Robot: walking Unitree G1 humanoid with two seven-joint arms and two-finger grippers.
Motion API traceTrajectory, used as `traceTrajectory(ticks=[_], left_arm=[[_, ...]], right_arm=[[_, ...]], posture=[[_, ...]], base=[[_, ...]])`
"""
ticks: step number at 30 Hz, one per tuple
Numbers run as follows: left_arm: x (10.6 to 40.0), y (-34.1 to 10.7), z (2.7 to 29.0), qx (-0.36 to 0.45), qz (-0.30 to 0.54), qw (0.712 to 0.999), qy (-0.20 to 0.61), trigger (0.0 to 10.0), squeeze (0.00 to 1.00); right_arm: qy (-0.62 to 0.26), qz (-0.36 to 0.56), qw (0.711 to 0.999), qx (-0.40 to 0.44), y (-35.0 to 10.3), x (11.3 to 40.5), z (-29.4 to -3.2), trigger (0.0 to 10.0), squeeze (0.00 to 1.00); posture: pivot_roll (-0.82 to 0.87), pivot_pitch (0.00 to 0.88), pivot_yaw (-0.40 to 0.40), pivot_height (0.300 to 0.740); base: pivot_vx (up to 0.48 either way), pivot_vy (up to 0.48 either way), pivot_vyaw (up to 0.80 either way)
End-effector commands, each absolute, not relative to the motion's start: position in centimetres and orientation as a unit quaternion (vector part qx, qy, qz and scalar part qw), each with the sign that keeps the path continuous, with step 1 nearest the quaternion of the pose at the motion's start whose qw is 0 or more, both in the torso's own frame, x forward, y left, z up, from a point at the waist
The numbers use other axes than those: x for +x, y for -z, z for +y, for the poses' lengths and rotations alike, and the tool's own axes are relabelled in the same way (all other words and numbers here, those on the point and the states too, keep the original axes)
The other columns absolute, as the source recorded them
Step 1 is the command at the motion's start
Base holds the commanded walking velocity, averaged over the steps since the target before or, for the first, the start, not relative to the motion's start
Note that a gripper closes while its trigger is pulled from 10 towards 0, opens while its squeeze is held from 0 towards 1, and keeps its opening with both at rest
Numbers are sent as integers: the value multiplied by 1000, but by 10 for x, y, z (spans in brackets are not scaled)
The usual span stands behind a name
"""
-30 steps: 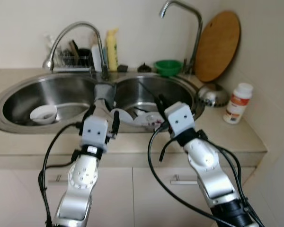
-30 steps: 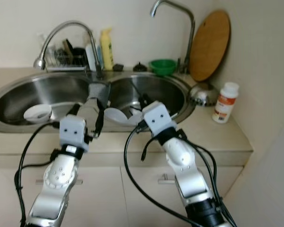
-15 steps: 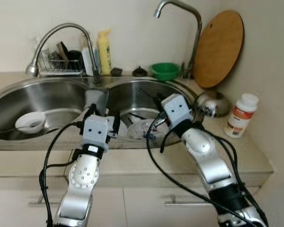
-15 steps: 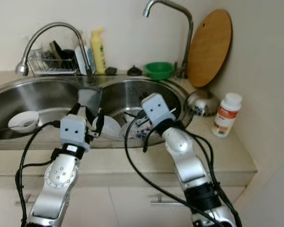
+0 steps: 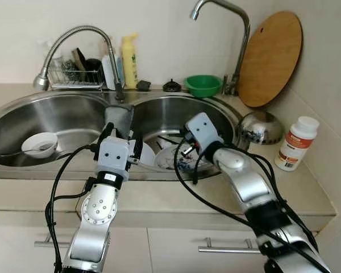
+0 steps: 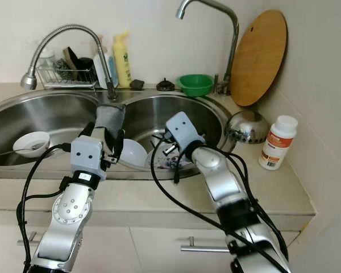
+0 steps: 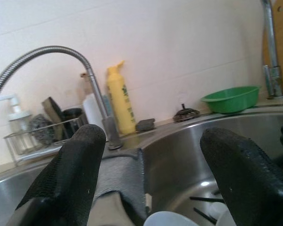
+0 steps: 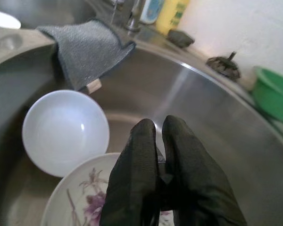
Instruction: Kitchen organization
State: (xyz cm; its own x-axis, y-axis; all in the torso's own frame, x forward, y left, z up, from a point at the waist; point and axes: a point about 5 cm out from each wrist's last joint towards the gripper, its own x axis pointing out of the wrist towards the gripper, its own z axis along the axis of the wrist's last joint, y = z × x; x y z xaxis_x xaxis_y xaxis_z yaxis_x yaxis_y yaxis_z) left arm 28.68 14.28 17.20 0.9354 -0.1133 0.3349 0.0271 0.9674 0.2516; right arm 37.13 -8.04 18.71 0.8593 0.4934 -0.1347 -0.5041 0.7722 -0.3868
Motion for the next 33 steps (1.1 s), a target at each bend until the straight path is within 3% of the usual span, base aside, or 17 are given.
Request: traceTrajectory(ticks=[1,4,5,6,19,27,32,33], left_arm=[[288,-174,144,130,-181,974,32,10000,0],[287,-174,144,130,-180,974,31,10000,0],[286,-173,144,130,-179,975,31,10000,0],[286,-172,144,131,-178,975,31,10000,0],[286,-168,144,132,-169,976,30,10000,0],[284,-167,144,127,-168,977,34,10000,0],[282,-167,146,127,-167,977,34,10000,0],[281,-166,146,129,-165,977,35,10000,0]], right_arm=[[-257,34,944,-205,-186,376,-82,10000,0],[-254,55,950,-175,-183,380,-83,10000,0],[-252,58,953,-159,-184,381,-84,10000,325],[-251,59,954,-155,-184,382,-85,10000,1000],[-234,41,966,-105,-188,380,-87,10000,1000],[-178,-59,982,-23,-212,373,-98,10000,1000],[-150,-104,983,-17,-212,362,-100,10000,1000],[-147,-116,982,-12,-212,358,-98,10000,0]], posture=[[-19,0,4,740],[-11,0,0,740],[-11,0,0,740],[-11,0,0,740],[-17,0,7,740],[-14,0,12,740],[-10,0,12,740],[-7,0,12,740]], base=[[0,0,0],[0,0,0],[0,0,0],[0,0,0],[0,0,0],[0,0,0],[0,105,0],[0,472,0]])
